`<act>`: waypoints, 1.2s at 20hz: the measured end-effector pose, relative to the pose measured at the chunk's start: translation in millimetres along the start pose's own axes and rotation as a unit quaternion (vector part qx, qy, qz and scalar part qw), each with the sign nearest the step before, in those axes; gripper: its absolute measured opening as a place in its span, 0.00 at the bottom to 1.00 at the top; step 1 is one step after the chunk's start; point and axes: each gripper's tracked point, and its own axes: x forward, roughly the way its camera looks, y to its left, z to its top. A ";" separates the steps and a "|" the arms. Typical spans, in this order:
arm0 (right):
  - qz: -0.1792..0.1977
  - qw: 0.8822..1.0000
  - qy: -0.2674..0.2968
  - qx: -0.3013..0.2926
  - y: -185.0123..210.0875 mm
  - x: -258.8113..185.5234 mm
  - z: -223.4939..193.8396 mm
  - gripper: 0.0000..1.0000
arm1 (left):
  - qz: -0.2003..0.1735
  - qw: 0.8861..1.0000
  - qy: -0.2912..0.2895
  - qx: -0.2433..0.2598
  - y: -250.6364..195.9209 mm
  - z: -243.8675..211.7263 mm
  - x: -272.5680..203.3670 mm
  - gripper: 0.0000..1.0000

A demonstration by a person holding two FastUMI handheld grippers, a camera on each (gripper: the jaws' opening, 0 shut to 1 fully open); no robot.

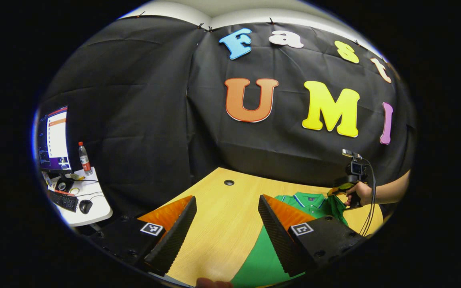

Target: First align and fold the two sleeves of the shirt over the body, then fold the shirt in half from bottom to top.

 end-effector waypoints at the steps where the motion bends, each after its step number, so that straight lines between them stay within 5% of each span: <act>1: 0.004 1.000 0.006 0.008 7.8 2.1 -3.7 0.00 | 0.000 1.000 0.002 -0.001 1.9 -0.8 0.6 0.99; 6: 0.062 0.998 0.001 0.027 42.8 -18.7 4.9 0.18 | -0.011 1.000 0.003 -0.001 3.7 1.2 6.5 0.99; 8: 0.060 0.998 -0.023 0.015 39.7 -31.7 18.1 0.35 | -0.021 1.000 0.003 -0.002 -0.9 1.3 11.5 0.99; 10: 0.062 0.997 -0.047 0.006 39.4 -50.8 30.8 0.39 | -0.035 0.999 -0.004 -0.001 -5.2 6.6 12.4 0.99; 13: 0.055 0.994 -0.091 -0.012 25.0 -92.9 49.3 0.80 | -0.065 0.998 -0.014 0.008 -17.3 16.1 18.8 0.99; 15: 0.035 0.990 -0.135 -0.028 8.5 -123.8 58.3 0.90 | -0.090 0.995 -0.024 0.020 -28.4 26.1 22.3 0.99; 17: 0.019 0.984 -0.174 -0.045 -3.7 -160.3 57.8 0.89 | -0.116 0.992 -0.034 0.033 -41.1 35.6 27.0 0.99; 18: 0.010 0.980 -0.193 -0.055 -9.4 -180.3 56.4 0.98 | -0.132 0.990 -0.036 0.037 -48.6 38.3 30.0 0.99; 24: -0.006 0.958 -0.272 -0.094 -24.1 -303.0 19.3 0.93 | -0.216 0.974 -0.042 0.059 -98.5 48.6 47.2 0.99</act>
